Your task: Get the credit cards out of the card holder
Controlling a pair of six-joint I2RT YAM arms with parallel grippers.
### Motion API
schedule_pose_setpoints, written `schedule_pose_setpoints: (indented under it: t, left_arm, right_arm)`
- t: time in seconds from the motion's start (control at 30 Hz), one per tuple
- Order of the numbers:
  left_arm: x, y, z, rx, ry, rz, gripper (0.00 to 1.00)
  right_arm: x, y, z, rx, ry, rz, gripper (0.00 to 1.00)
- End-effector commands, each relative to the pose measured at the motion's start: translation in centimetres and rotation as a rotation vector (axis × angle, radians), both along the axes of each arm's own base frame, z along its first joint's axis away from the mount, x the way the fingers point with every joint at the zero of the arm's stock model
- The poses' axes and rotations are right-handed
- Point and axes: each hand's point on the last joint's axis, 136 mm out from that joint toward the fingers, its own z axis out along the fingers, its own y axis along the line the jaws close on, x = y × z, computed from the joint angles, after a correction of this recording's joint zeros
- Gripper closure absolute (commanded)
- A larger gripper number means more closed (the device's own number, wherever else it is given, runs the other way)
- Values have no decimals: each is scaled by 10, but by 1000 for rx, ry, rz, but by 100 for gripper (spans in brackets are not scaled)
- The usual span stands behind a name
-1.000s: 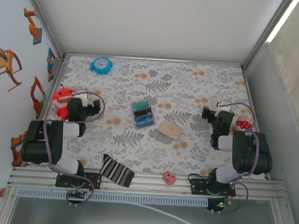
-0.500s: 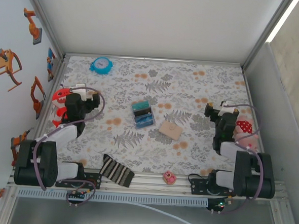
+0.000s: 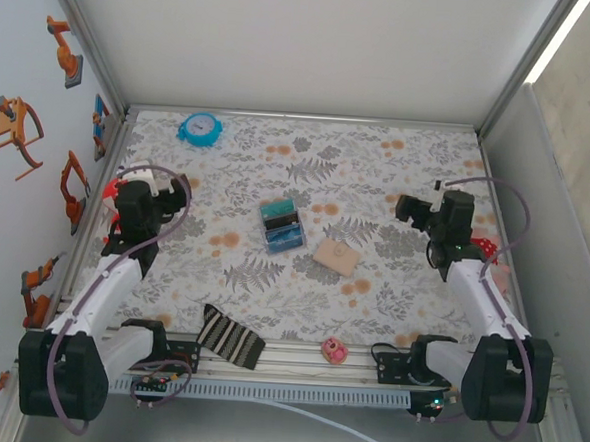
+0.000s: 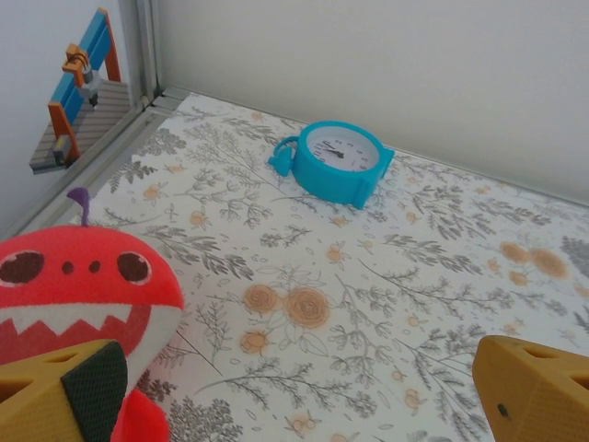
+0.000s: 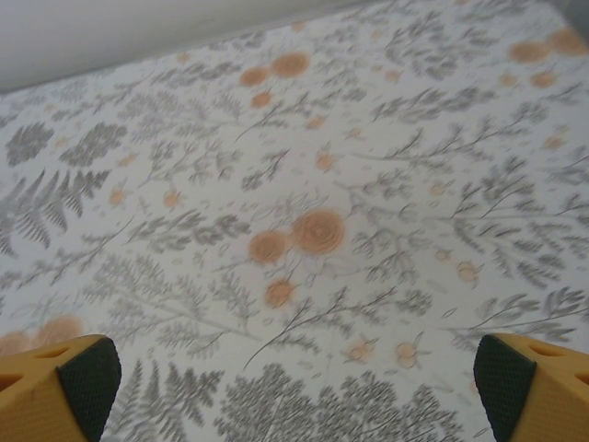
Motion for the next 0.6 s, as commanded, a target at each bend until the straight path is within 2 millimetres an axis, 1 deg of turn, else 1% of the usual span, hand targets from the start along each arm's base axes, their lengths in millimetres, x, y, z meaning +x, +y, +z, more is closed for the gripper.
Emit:
schedule_pose_setpoints:
  t: [0.0, 0.13, 0.2, 0.27, 0.37, 0.47, 0.57]
  left_arm:
    - [-11, -11, -2, -114, 23, -17, 3]
    - [-25, -14, -5, -162, 29, -17, 3]
    - [-33, -12, -6, -177, 31, 1, 3]
    - [-40, -13, -5, -190, 25, -1, 3]
    - [-50, -16, -8, -208, 29, -11, 3]
    - [-55, -22, -12, -232, 45, -32, 3]
    - [-57, -26, -18, -256, 71, -37, 3]
  right_arm:
    - [-28, 42, -35, 68, 244, 128, 1]
    - [-36, 80, -49, 94, 341, 235, 1]
    - [-38, 99, -54, 130, 367, 291, 0]
    - [-39, 109, -58, 164, 389, 319, 1]
    - [-40, 116, -69, 177, 435, 338, 3]
    - [-40, 123, -79, 172, 478, 360, 6]
    - [-38, 130, -86, 162, 505, 381, 7]
